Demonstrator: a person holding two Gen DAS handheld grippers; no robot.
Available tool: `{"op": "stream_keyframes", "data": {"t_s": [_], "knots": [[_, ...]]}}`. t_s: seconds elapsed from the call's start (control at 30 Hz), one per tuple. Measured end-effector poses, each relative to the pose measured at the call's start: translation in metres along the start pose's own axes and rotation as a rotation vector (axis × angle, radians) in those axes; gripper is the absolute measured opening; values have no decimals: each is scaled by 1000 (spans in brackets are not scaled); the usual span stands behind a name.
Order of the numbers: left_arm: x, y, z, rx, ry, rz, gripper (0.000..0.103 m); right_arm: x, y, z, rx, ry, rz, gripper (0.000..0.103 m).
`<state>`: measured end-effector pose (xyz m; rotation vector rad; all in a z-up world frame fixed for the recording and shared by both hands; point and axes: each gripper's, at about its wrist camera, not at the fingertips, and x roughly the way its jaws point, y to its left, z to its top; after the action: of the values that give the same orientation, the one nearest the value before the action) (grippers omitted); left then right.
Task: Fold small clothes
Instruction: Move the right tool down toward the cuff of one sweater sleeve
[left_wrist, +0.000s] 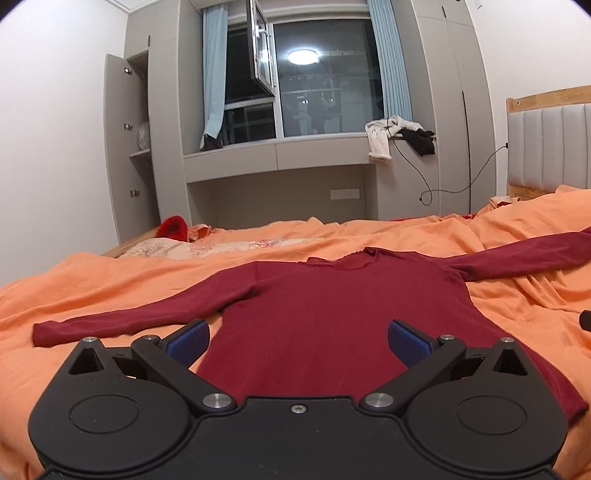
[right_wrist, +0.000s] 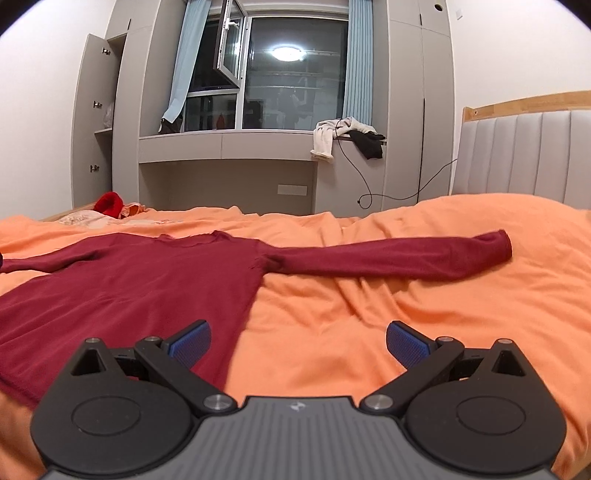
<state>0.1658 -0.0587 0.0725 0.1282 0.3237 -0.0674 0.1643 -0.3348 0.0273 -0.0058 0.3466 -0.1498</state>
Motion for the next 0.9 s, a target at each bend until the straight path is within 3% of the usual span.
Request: {"op": "stream_keyframes", "data": {"t_s": [0.23, 0.47, 0.57, 0.67, 0.9], "knots": [[72, -27, 21, 57, 80, -12, 103, 42, -22, 15, -28, 22, -27, 103], [133, -43, 19, 29, 159, -34, 103, 83, -31, 9, -136, 53, -4, 103], [146, -40, 5, 4, 180, -37, 103, 99, -32, 4, -152, 69, 3, 103], [157, -39, -5, 9, 222, -31, 103, 108, -39, 7, -85, 60, 35, 103], [168, -30, -16, -22, 265, -40, 103, 134, -55, 19, -22, -20, 64, 103]]}}
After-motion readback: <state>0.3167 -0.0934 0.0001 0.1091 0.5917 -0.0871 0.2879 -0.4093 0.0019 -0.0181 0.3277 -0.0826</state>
